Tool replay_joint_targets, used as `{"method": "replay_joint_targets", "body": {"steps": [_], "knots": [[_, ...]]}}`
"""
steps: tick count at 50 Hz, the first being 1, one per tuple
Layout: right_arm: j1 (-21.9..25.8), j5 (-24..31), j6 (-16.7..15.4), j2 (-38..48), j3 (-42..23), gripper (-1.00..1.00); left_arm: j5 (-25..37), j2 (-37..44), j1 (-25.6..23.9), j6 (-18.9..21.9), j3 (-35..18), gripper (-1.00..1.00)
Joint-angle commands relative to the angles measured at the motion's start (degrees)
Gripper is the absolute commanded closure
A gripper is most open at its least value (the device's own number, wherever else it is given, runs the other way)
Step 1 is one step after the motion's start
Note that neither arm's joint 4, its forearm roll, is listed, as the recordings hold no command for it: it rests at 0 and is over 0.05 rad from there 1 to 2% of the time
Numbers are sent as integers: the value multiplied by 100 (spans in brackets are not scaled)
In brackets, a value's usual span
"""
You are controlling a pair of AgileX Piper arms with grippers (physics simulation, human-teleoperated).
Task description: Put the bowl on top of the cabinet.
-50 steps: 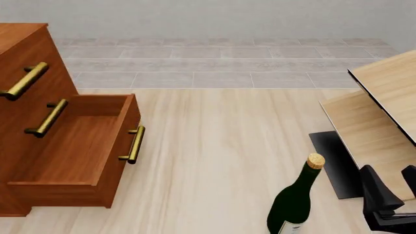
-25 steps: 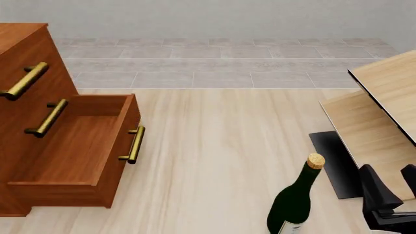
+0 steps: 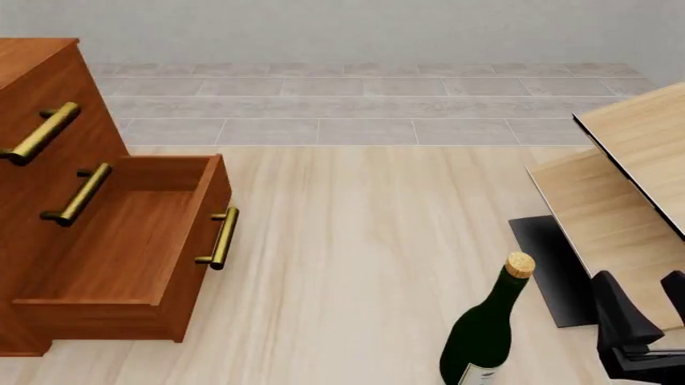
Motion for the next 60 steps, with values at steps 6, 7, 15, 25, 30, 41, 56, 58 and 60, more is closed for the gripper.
{"method": "replay_joint_targets", "body": {"steps": [6,7,15,25,30,41,56,58,60], "knots": [[-23,21,-65,-20,0,-100,-516,-19,712,-385,737,100],[-23,21,-65,-20,0,-100,-517,-20,712,-385,739,100],[-14,-9,-103,9,1,-100,-759,-26,727,-718,1148,100],[12,25,-166,-19,1,-100,-933,134,838,-775,1494,100],[27,42,-174,-37,1,-100,-1171,154,873,-1076,1854,100],[41,24,-215,-17,2,-100,-1514,303,978,-1385,2265,100],[37,-26,-285,41,2,-100,-1876,526,990,-1603,2563,100],[39,-49,-298,65,2,-100,-1905,549,999,-1598,2601,100],[40,-62,-305,80,2,-100,-1933,565,985,-1607,2627,100]]}}
